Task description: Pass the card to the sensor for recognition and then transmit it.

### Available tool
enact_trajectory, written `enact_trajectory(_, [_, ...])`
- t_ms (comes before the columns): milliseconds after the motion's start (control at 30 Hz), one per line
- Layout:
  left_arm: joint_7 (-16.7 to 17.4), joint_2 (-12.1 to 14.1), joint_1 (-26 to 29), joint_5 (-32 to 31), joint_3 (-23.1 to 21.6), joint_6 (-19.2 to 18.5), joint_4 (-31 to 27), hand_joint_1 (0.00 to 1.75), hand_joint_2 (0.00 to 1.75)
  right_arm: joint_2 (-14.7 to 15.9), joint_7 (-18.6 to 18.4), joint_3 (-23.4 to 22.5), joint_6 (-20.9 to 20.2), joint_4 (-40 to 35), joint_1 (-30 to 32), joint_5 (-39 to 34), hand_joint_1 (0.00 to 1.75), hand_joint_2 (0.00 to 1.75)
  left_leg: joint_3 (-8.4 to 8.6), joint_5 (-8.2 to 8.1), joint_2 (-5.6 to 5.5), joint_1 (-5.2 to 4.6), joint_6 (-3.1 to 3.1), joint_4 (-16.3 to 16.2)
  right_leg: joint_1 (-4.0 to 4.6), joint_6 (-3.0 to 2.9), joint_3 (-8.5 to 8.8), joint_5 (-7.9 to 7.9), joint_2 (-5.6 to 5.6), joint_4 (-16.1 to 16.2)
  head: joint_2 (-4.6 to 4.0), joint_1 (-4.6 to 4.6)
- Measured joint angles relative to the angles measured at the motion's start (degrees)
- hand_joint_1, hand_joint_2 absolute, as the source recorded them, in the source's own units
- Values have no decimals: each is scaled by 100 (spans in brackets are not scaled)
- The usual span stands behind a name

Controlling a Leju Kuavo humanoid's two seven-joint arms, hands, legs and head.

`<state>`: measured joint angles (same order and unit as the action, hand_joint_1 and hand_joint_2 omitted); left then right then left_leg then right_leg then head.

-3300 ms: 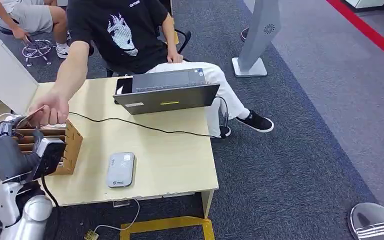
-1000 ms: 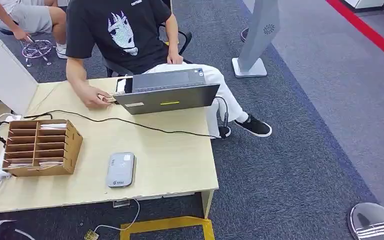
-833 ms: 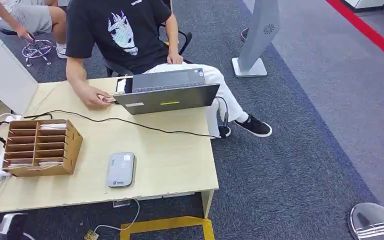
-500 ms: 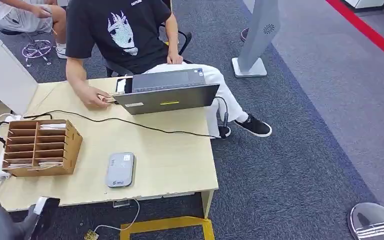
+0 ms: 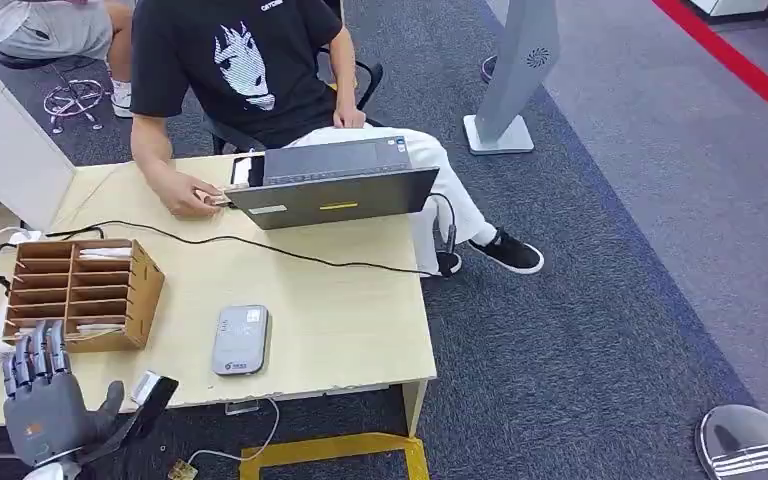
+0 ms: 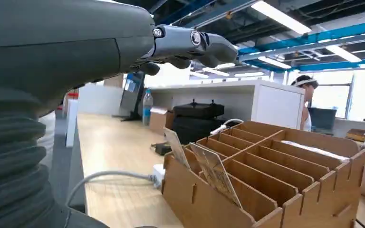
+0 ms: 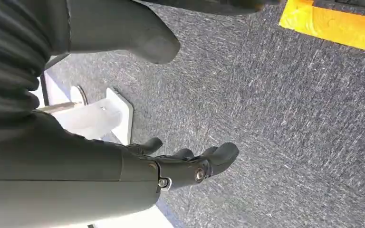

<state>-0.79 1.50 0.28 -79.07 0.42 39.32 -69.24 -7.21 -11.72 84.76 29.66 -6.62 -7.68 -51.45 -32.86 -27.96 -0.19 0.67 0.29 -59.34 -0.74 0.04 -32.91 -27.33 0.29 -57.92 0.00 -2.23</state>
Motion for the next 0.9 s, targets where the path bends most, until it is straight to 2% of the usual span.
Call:
enact_trajectory(100, [232, 274, 23, -195, -97, 0, 0, 0, 175, 2, 33, 0, -7, 0, 0, -31, 0, 175, 0, 0, 1, 1, -1, 1, 0, 0, 0, 0, 2, -1, 0, 0])
enact_trajectory(233, [381, 599, 136, -189, -121, 0, -26, 0, 175, 4, 37, 0, -17, 0, 0, -68, 0, 175, 0, 0, 2, 1, -1, 1, 1, 0, 0, 0, 3, -1, 0, 0])
enact_trajectory(400, [446, 840, 273, -125, -121, -9, -101, 0, 175, 13, 50, 2, -76, 2, 1, -72, 0, 175, -1, 0, 1, 0, -1, 1, 1, 0, 0, -1, 1, -1, 0, -2])
enact_trajectory(600, [431, 997, 290, -114, -116, -9, -101, 0, 175, 22, 50, 44, -85, 2, 0, -39, 0, 175, -1, 1, 0, -1, 0, 1, 0, 0, 0, 0, 1, -1, 0, -2])
enact_trajectory(900, [291, 1065, 237, -62, -57, 4, -101, 0, 175, 26, 48, 81, -74, 2, -2, -20, 0, 175, -1, 1, 0, 0, -1, 1, 0, 0, 0, 0, 0, -1, 0, -2])
